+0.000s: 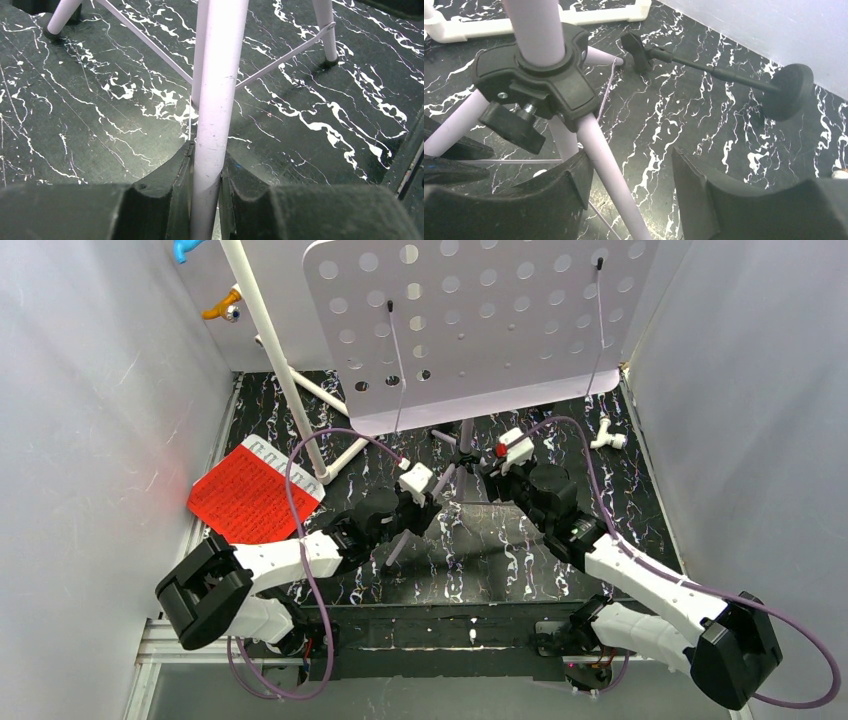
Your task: Set up the instrument practice props
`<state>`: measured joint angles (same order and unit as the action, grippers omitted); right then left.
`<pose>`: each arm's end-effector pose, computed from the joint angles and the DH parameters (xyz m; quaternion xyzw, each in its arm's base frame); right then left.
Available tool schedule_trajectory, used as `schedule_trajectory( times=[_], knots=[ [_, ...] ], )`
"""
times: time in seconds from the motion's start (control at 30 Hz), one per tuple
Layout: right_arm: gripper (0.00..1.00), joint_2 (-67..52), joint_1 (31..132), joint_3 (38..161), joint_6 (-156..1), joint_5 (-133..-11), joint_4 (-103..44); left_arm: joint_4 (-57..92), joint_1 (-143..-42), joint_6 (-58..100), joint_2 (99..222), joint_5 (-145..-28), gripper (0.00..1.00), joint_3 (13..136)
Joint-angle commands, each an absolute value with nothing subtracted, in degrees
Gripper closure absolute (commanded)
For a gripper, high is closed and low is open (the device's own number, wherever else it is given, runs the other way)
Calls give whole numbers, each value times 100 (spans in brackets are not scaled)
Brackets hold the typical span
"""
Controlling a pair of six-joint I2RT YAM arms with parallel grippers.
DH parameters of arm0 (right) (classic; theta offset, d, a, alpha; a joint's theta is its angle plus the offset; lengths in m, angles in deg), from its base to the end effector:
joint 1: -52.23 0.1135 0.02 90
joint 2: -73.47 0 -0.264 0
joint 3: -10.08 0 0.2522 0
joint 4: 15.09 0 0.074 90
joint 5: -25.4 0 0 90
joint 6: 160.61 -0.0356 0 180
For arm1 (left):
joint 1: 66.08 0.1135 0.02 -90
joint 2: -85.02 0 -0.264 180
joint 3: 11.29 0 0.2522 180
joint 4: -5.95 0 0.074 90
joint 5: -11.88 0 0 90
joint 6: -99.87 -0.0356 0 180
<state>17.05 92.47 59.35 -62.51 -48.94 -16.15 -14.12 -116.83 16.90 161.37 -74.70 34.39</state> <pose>0.1828 0.1421 0.2866 -0.2252 0.7197 0.0806 0.6517 0.1802 -0.2173 0.2212 0.2687 0.7209 -0.2884 0.5701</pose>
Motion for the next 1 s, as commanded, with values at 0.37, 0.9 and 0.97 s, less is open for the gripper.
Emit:
schedule_trajectory(
  times=[0.37,0.9,0.97],
  knots=[
    [99,1679,9205,4830,-5277,-4847,265,90,-11437,2385,15793,-8776,80,3175],
    [99,1741,9204,4719,-4943,-5125,388,236,-11003,2835,16616,-9847,51,5032],
    [99,1680,9200,4785,-4842,-5226,398,298,-10882,2889,16673,-9977,57,5172]
  ],
)
